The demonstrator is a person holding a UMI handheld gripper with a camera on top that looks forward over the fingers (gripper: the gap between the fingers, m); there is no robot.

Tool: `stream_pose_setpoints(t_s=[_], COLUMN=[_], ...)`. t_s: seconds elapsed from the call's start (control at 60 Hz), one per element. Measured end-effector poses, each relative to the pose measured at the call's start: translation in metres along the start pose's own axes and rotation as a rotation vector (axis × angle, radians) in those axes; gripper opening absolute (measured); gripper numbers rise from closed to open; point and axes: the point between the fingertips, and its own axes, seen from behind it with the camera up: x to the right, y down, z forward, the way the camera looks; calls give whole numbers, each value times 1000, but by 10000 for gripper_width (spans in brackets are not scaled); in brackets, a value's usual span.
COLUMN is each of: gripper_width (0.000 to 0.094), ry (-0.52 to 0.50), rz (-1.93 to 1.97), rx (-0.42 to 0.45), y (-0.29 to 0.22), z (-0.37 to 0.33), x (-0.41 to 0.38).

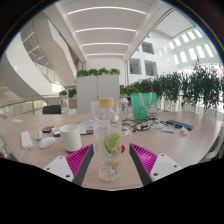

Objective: Pour water

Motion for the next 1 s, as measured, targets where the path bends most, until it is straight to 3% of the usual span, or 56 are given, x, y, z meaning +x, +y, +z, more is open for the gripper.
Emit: stream_pose_setpoints(t_s=[0.067,0.1,0.133,0.15,0.167,0.3,0.417,0.55,0.783,1.0], gripper_width=[819,773,665,551,515,458,350,326,323,323], ry=[10,8,-7,-20,-23,16,12,1,-38,-52], rz=[-6,-10,-15,-12,-8,-22,0,11,-600,-1601], rx=[9,22,26,22,20,71,-7,-117,-28,-31], y=[-1,-3,-3,-1,0,-5,2,-17,-151,-132], z=[29,41,50,57,60,68,76,85,120,167], x=[0,-1,-6,-13,-12,-14,-12,8,2,-60])
